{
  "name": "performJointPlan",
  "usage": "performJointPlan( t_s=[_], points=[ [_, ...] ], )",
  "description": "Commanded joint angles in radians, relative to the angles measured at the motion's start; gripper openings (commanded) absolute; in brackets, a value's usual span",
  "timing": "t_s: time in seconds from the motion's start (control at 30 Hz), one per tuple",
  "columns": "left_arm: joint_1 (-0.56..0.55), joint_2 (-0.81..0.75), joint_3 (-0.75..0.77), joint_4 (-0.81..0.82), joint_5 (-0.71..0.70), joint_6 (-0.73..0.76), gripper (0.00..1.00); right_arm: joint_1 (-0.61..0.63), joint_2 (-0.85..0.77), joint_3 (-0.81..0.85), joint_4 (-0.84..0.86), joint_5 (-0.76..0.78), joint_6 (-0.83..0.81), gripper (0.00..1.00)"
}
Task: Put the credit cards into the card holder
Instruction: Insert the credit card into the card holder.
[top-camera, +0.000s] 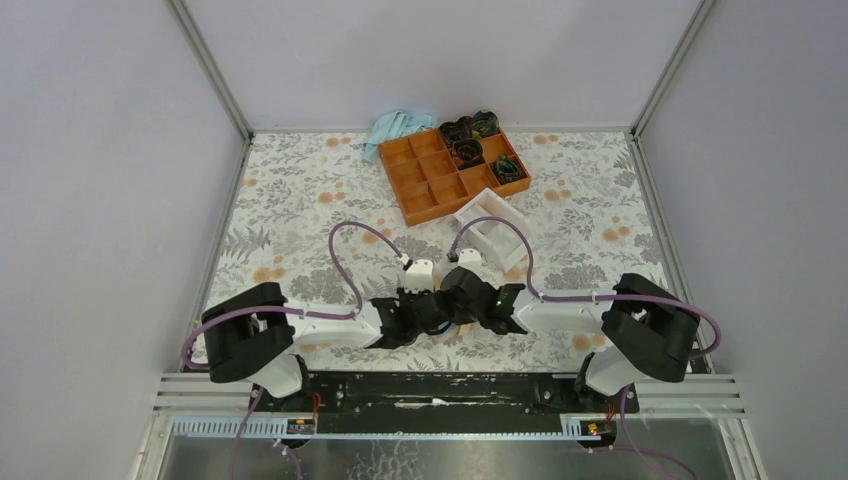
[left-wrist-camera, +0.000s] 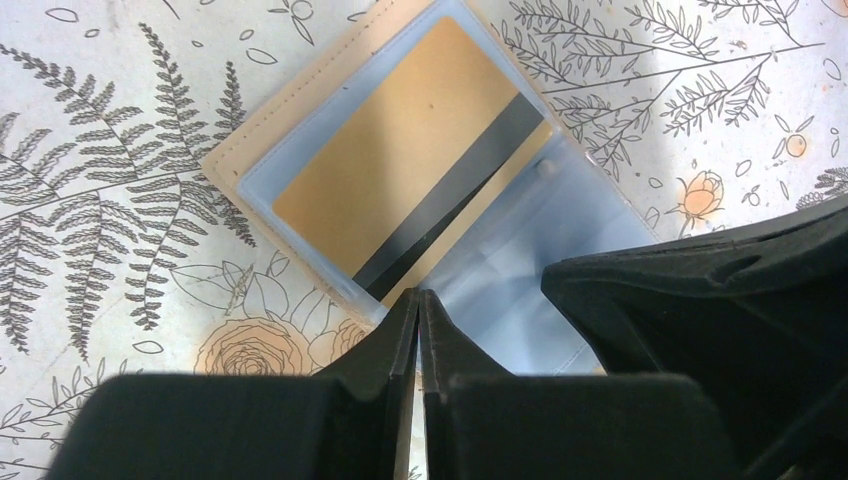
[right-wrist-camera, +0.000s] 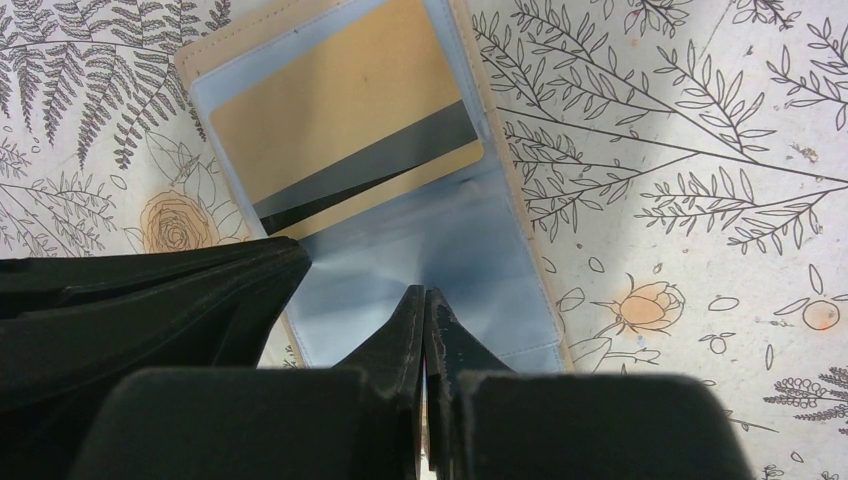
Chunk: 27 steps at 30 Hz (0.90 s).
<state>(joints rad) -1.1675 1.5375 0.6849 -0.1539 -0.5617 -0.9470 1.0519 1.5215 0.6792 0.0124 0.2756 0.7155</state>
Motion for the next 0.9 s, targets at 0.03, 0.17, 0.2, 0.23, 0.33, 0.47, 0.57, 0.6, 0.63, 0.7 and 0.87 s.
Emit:
performJointPlan(
  t_s=[0.03, 0.17, 0.2, 0.23, 0.33, 0.47, 0.57, 0.6, 0.63, 0.7, 0.87],
  points=[
    [-0.001, -0.013, 0.045, 0.016, -0.094, 0.012, 0.08, 0.019, 0.012, -0.022, -0.065, -0.005, -0.007, 0.00],
    [-0.002, -0.003, 0.062, 0.022, -0.104, 0.020, 0.08, 0.020, 0.017, -0.025, -0.062, -0.009, -0.006, 0.00],
    [-0.002, 0.003, 0.067, 0.024, -0.105, 0.022, 0.08, 0.020, 0.018, -0.025, -0.061, -0.013, -0.005, 0.00],
    [-0.002, 0.009, 0.071, 0.027, -0.106, 0.023, 0.08, 0.020, 0.020, -0.025, -0.061, -0.013, -0.004, 0.00],
    [-0.002, 0.028, 0.088, 0.030, -0.111, 0.029, 0.08, 0.020, 0.019, -0.030, -0.061, -0.013, -0.002, 0.00],
    [-0.001, 0.039, 0.101, 0.031, -0.123, 0.036, 0.08, 0.022, 0.016, -0.032, -0.061, -0.016, -0.002, 0.00],
    [-0.002, 0.041, 0.107, 0.031, -0.135, 0.037, 0.08, 0.023, 0.016, -0.033, -0.062, -0.015, 0.001, 0.00],
    [0.000, 0.039, 0.109, 0.029, -0.140, 0.037, 0.08, 0.023, 0.016, -0.033, -0.062, -0.016, 0.002, 0.00],
    [-0.002, 0.035, 0.110, 0.030, -0.146, 0.037, 0.08, 0.024, 0.016, -0.034, -0.061, -0.016, 0.002, 0.00],
    [-0.001, 0.023, 0.111, 0.030, -0.162, 0.040, 0.08, 0.026, 0.017, -0.034, -0.060, -0.016, 0.003, 0.00],
    [-0.002, -0.004, 0.117, 0.026, -0.178, 0.047, 0.08, 0.027, 0.019, -0.035, -0.059, -0.017, 0.002, 0.00]
  ],
)
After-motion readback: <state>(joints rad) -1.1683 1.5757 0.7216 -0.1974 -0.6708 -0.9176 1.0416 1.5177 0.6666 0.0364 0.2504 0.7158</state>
